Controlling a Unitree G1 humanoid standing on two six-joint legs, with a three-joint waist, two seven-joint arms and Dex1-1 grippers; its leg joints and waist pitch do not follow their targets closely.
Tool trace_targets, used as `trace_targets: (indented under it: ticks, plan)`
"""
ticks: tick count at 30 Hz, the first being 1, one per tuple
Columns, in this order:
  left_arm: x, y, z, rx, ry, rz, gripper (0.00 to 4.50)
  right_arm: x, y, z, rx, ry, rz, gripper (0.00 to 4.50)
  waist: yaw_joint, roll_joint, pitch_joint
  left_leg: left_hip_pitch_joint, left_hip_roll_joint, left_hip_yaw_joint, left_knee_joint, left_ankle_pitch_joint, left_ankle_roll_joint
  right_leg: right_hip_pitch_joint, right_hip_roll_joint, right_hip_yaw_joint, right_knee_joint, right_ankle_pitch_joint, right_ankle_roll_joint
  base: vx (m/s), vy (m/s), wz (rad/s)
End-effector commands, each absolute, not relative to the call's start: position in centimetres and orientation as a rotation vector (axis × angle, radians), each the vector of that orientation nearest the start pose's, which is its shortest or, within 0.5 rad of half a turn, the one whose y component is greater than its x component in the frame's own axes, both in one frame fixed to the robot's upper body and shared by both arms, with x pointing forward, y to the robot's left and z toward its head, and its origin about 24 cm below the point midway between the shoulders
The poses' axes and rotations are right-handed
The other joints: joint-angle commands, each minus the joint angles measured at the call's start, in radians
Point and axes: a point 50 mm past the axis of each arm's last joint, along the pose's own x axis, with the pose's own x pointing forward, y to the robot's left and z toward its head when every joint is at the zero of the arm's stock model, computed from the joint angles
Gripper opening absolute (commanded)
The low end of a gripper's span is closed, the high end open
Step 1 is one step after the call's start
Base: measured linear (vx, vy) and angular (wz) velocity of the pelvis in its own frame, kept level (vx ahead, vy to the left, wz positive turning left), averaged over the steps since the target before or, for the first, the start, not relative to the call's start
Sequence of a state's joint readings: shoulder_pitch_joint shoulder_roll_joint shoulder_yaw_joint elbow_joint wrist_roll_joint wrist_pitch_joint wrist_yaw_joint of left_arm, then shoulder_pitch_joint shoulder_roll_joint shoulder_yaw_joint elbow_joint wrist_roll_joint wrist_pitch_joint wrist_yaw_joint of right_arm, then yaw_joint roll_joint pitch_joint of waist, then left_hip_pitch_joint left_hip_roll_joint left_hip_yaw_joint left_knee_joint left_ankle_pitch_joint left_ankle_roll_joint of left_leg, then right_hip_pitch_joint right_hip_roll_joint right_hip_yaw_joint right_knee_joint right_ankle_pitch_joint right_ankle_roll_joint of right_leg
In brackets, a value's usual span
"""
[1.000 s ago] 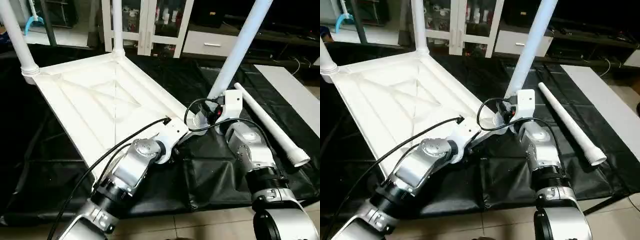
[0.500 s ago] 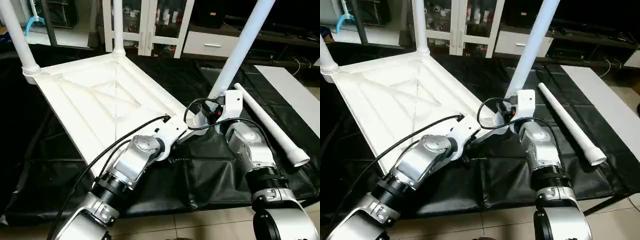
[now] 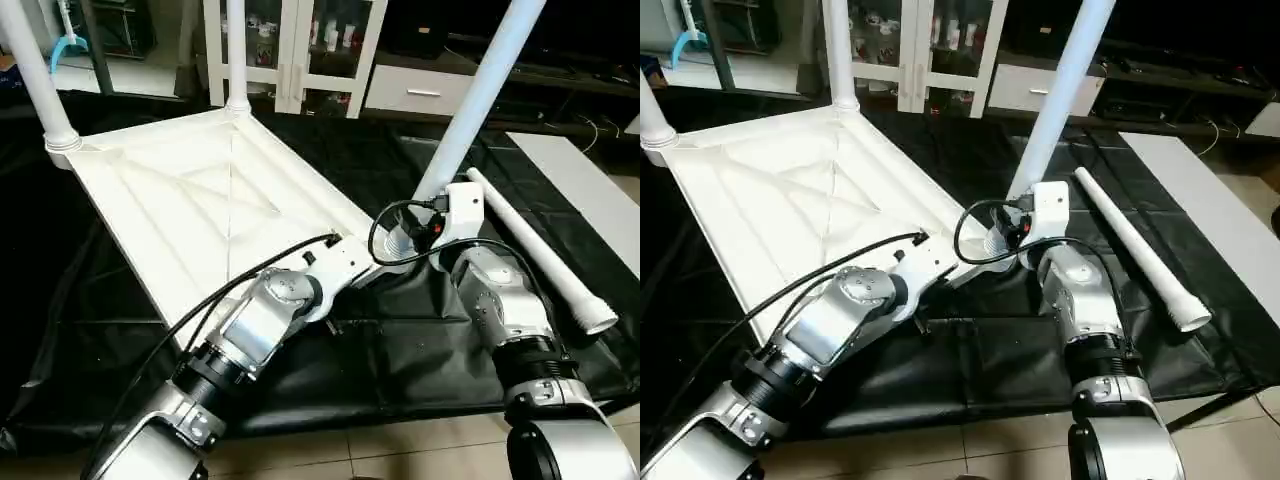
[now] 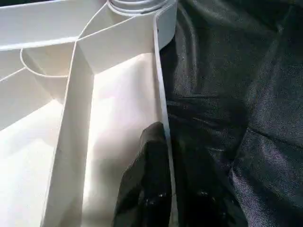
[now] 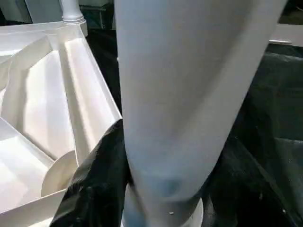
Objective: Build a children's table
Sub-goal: Insert table leg to table base
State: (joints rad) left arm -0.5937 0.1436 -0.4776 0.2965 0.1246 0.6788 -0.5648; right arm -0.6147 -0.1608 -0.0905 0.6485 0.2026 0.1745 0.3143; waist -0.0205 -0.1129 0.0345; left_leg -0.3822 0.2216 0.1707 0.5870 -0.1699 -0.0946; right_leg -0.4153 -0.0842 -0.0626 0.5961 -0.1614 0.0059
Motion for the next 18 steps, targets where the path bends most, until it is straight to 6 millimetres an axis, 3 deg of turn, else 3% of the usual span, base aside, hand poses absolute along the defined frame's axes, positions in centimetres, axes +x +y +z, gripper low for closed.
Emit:
trace_targets:
  ticks: [1, 12, 18]
  plan:
    - [30.3, 5.9, 2.8, 0.525, 0.672, -0.869, 0.00, 35.3, -15.4, 5.3, 0.136, 0.250, 0.337, 1.85, 0.005, 0.017, -0.057, 0.013, 0.006, 0.008, -0.067, -0.265, -0.009, 0.042, -0.033, 0.031, -0.069, -0.235, -0.153, 0.000, 0.000, 0.00]
    - [29.7, 8.1, 2.9, 0.563, 0.657, -0.951, 0.00, 34.8, -16.0, 6.7, 0.162, 0.205, 0.479, 1.85, 0.005, 0.022, -0.051, 0.015, 0.009, 0.002, -0.074, -0.348, -0.016, 0.035, -0.034, 0.028, -0.081, -0.338, -0.131, 0.000, 0.000, 0.00]
    - [28.8, 11.3, 4.1, 0.635, 0.555, -1.154, 0.00, 33.7, -16.1, 7.3, 0.175, 0.205, 0.644, 1.85, 0.003, 0.026, -0.050, 0.013, 0.011, 0.000, -0.078, -0.354, -0.019, 0.037, -0.035, 0.030, -0.079, -0.341, -0.140, 0.000, 0.000, 0.00]
